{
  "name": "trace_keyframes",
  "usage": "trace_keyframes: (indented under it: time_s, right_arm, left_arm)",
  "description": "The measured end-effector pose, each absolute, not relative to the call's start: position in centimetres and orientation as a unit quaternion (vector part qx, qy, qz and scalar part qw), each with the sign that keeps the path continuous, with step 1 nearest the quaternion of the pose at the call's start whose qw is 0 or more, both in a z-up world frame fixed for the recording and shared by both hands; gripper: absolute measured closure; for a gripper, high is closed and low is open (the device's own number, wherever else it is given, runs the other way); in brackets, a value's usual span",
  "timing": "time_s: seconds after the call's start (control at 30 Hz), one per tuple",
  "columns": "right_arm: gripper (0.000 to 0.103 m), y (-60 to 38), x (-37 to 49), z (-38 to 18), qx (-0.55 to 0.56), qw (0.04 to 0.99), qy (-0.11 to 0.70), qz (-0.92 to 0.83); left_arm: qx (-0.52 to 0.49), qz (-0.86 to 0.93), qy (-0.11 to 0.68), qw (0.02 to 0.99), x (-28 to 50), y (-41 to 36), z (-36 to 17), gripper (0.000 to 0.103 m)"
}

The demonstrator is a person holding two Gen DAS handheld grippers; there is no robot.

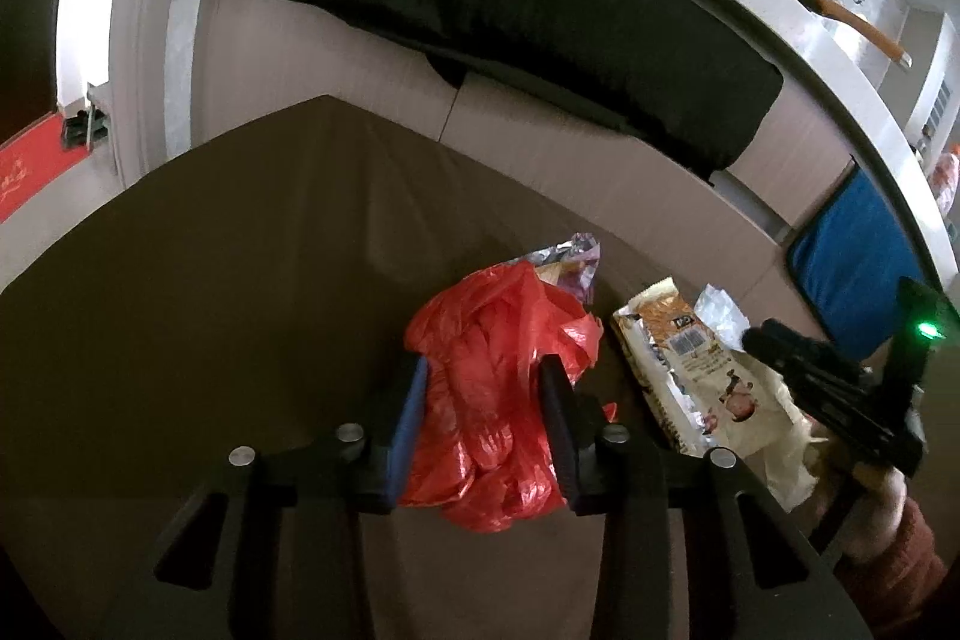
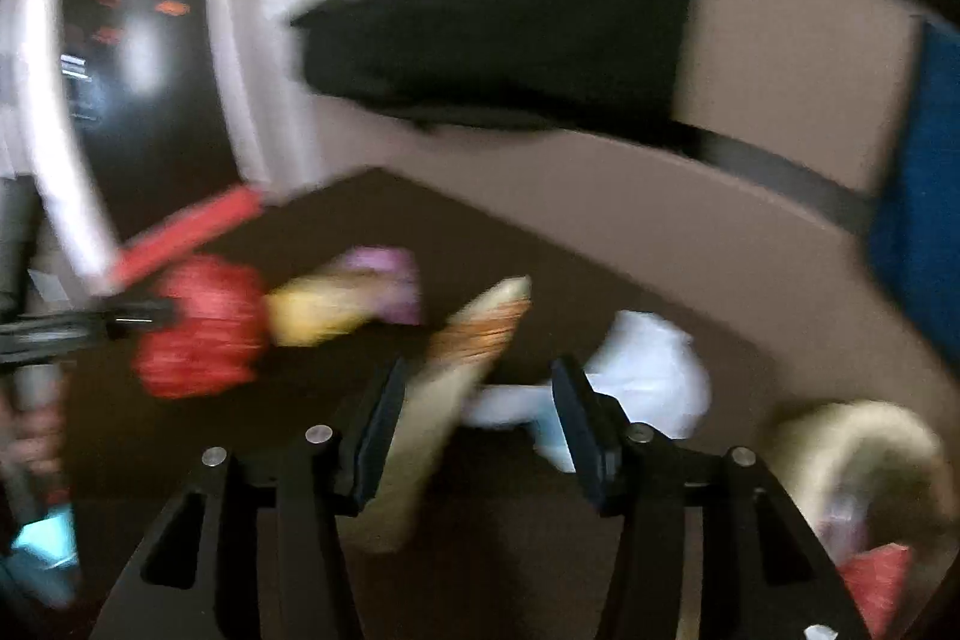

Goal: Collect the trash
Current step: 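Grasp the red plastic bag with the left tool while the right tool grasps the white tissue, then carry the red bag and white tissue over the bin with both tools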

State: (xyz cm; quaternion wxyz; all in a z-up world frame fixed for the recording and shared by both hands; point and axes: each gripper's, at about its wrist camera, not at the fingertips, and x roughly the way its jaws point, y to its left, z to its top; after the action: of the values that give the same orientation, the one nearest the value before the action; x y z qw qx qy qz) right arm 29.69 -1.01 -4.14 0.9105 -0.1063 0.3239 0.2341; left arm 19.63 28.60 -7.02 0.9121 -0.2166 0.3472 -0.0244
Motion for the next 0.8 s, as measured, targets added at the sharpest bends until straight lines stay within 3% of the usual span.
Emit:
trace_keyframes:
  time_s: [0.23,0.57,0.63,0.8]
  right_arm:
    - [0.053,-4.0,34.3,-8.0,0.009,0.898,0.399,0.184]
    - [0.045,-1.3,36.6,-10.4,-0.002,0.883,0.427,0.197]
    - [0.053,-1.3,36.5,-10.2,0.009,0.882,0.421,0.211]
    - [0.058,-1.9,35.0,-7.9,0.004,0.891,0.385,0.242]
  left_arm:
    - [-0.223,-0.018,0.360,0.906,20.0,28.6,-7.8,0.064]
    - [-0.215,-0.016,0.358,0.908,20.3,28.0,-8.3,0.058]
    - [-0.219,-0.014,0.362,0.906,20.5,28.0,-8.4,0.057]
    - [-0.212,-0.006,0.380,0.900,21.1,27.5,-8.2,0.057]
